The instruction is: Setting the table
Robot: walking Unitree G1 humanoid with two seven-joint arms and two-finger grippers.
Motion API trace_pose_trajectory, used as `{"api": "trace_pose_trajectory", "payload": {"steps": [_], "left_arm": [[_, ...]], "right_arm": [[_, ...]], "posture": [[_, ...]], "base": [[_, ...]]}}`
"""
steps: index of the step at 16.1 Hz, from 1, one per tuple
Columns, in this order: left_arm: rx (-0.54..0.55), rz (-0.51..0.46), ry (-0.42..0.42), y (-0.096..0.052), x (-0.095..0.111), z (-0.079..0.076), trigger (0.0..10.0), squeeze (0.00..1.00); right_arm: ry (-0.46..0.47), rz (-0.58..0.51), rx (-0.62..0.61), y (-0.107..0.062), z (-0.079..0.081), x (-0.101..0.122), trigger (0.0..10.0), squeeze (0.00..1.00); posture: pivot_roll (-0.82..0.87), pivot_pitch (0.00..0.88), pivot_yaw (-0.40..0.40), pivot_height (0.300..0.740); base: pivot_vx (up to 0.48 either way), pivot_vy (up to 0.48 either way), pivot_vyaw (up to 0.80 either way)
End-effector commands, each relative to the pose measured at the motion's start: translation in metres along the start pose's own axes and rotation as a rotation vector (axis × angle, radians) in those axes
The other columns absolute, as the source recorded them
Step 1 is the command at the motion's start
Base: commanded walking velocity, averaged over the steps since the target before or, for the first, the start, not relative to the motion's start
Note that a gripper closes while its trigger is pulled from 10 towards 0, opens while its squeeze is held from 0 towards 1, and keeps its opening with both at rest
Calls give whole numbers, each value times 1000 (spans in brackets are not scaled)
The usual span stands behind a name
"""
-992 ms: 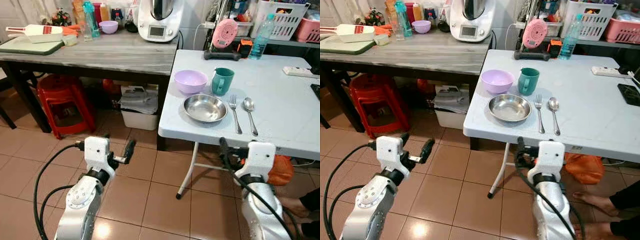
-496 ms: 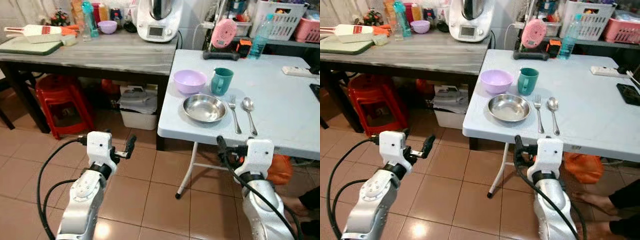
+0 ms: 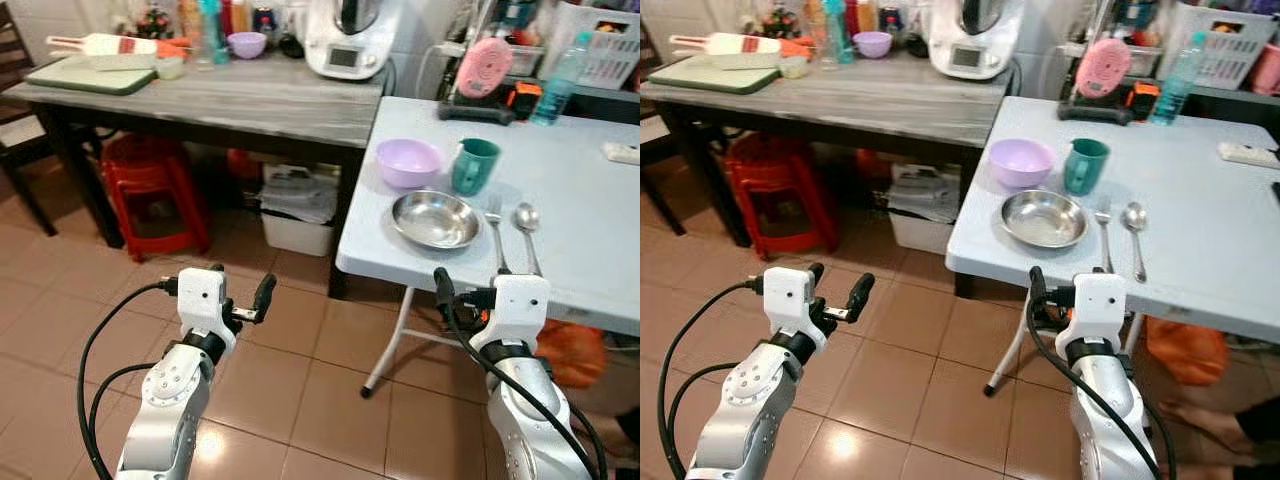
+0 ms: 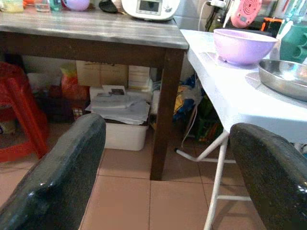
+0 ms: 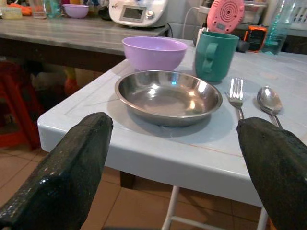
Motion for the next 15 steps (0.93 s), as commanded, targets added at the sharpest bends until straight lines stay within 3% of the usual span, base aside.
{"api": "trace_pose_trajectory", "payload": {"steps": [1, 6, 15], "left_arm": [[-27, -2, 2, 4, 1, -6, 10000, 0], [-47, -1, -7, 7, 0, -10, 10000, 0], [-50, 7, -11, 8, -4, -12, 10000, 0]], "right_arm": [[1, 9, -24, -2, -6, -1, 10000, 0], [40, 19, -29, -2, -6, -2, 10000, 0], [33, 21, -38, -3, -7, -3, 10000, 0]], "posture": [[-42, 0, -16, 740], [-46, 0, -19, 740], [-53, 0, -17, 740]], "base": [[244, 0, 0], [298, 0, 0], [328, 0, -89]]}}
Point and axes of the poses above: a point about 5 cm out from each wrist's last joint towards the gripper, its own y axis pointing out of the wrist towards the gripper, its own x axis along the axis of the wrist's last joint, z = x × y, the point moved 5 cm from there along y, pointing out of the wrist towards the gripper, and after that the axes turned 14 degrees about -y, right-handed, at the moved point
